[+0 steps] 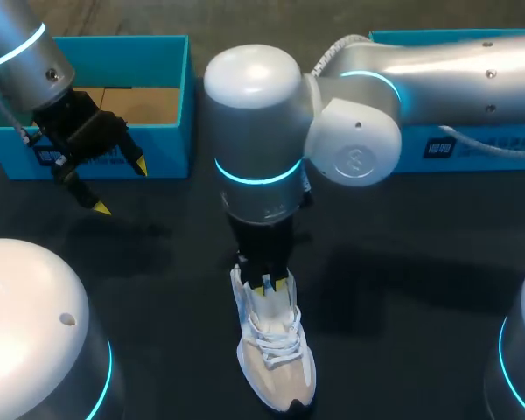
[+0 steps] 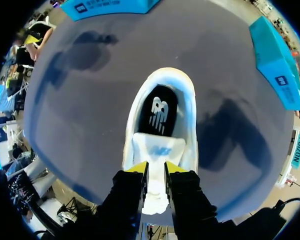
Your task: Take the shoe out of the shoebox, open the shoe tongue, remove and reinsert the insole, then place the shoe into the shoebox
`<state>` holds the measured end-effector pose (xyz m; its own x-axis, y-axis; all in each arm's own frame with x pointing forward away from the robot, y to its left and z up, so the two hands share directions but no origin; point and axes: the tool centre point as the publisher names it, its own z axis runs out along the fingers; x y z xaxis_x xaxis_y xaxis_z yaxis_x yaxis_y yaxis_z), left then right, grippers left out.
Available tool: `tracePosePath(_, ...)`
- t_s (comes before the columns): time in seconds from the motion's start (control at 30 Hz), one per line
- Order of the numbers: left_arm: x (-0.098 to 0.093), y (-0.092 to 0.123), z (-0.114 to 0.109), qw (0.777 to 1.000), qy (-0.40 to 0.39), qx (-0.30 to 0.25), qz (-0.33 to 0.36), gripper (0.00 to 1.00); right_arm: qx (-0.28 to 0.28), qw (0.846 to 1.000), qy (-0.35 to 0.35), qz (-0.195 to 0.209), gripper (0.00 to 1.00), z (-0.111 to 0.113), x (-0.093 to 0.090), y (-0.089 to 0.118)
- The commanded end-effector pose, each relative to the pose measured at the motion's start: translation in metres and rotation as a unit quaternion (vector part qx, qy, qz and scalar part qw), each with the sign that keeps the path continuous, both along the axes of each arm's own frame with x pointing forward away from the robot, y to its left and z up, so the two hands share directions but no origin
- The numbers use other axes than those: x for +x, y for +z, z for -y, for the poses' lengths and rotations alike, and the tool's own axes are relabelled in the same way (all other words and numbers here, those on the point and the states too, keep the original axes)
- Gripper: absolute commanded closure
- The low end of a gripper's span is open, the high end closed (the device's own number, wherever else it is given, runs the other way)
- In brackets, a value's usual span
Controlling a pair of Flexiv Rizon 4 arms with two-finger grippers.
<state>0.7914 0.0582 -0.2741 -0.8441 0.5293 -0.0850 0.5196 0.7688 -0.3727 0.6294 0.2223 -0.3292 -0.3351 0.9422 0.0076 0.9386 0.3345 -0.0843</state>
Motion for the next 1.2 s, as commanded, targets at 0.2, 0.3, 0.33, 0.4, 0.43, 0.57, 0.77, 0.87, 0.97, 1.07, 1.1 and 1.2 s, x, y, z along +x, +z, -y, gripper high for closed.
tracePosePath(0.2,-0.001,0.000,0.000,1.000,0.000,0.001,0.001,0.00,0.013,1.000,0.002,-0.009,0.81,0.004,0.002,-0.007)
tracePosePath(0.3,-0.001,0.000,0.000,1.000,0.000,0.001,0.001,0.00,0.008,1.000,0.013,0.006,0.78,0.004,-0.002,0.010)
tracePosePath(0.33,-0.001,0.000,0.000,1.000,0.000,0.001,0.001,0.00,0.006,1.000,0.024,0.010,0.75,0.003,-0.003,0.017)
tracePosePath(0.4,-0.001,0.000,0.000,1.000,0.000,0.001,0.001,0.00,0.018,0.998,0.052,0.017,0.64,0.001,-0.003,0.024)
tracePosePath(0.43,-0.001,0.000,0.000,1.000,0.000,0.001,0.001,0.00,0.032,0.996,0.081,0.027,0.58,0.000,-0.002,0.029)
tracePosePath(0.57,-0.001,0.000,0.000,1.000,0.000,0.001,0.001,0.00,0.057,0.980,0.188,0.038,0.00,-0.004,0.001,0.039)
tracePosePath(0.77,-0.001,0.000,0.000,1.000,0.000,0.001,0.001,0.00,0.056,0.951,0.298,0.062,0.00,-0.007,0.011,0.053)
tracePosePath(0.87,-0.001,0.000,0.000,1.000,0.000,0.001,0.001,0.00,0.059,0.923,0.373,0.077,0.00,-0.007,0.015,0.056)
tracePosePath(0.97,-0.001,0.000,0.000,1.000,0.000,0.001,0.001,0.00,0.100,0.850,0.509,0.088,0.00,-0.008,0.020,0.059)
tracePosePath(1.07,-0.001,0.000,0.000,1.000,0.000,0.001,0.001,0.00,0.120,0.830,0.537,0.090,0.00,-0.009,0.020,0.060)
tracePosePath(1.1,-0.001,0.000,0.000,1.000,0.000,0.001,0.001,0.00,0.120,0.830,0.537,0.090,0.00,-0.009,0.020,0.060)
tracePosePath(1.2,-0.001,0.000,0.000,1.000,0.000,0.001,0.001,0.00,0.120,0.830,0.537,0.090,0.00,-0.009,0.020,0.060)
